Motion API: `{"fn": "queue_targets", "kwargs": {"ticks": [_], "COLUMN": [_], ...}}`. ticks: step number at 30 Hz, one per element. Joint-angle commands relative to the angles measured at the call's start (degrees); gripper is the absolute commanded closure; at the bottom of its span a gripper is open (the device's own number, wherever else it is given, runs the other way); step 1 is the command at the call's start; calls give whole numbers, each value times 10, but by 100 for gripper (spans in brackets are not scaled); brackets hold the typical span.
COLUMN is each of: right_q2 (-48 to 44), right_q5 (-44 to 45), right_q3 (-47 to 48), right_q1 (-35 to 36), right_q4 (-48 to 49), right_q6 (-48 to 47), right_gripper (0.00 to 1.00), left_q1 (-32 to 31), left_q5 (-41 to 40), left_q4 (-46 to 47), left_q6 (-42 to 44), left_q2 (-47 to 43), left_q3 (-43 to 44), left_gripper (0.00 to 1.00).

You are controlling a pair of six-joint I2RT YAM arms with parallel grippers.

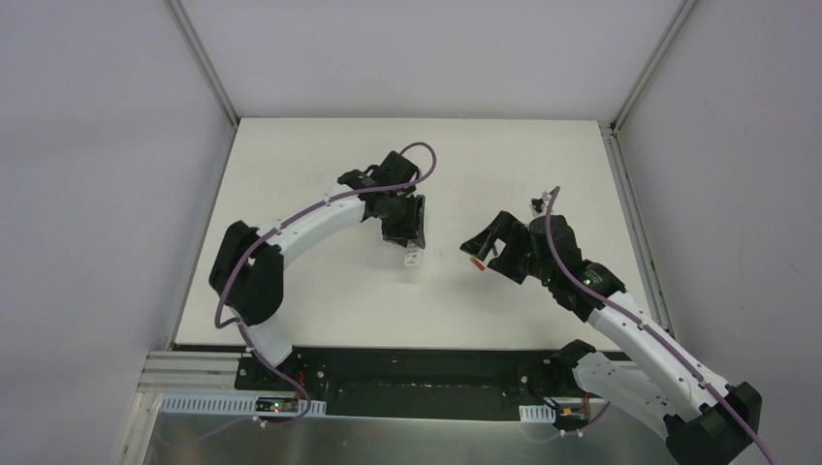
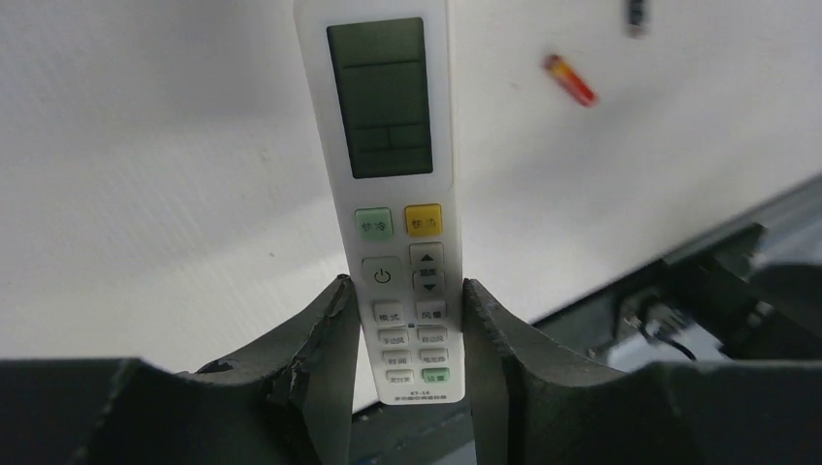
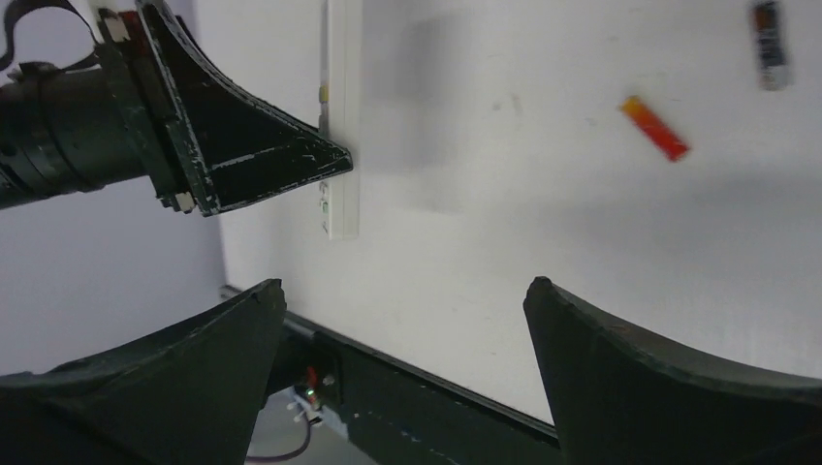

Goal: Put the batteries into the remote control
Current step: Pick up the remote control from the center of the board, then turn over the remote control at the center of the board.

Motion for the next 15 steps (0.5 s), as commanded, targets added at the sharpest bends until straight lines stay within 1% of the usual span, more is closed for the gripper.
{"fn": "queue_targets", "kwargs": {"ticks": [1, 4, 9, 13, 15], "right_q2": [10, 18, 55, 79, 82], "right_q5": [-168, -191, -248, -271, -268], "right_q3": [-18, -11, 23, 39, 42], "right_q1": [6, 14, 26, 43, 48], "right_q4": [183, 255, 348, 407, 426], "right_q6": [29, 62, 98, 114, 120], "right_gripper": [0, 0, 0, 0, 0], "left_q1": [9, 10, 10, 11, 13], "left_q5": [153, 194, 221, 224, 233], "left_q4": [7, 8, 23, 50, 92], "left_q6": [7, -14, -67, -103, -131], "left_q2": [-108, -144, -181, -204, -219], "left_q3": [44, 71, 96, 85, 63], "left_gripper": [100, 100, 100, 100, 100]}}
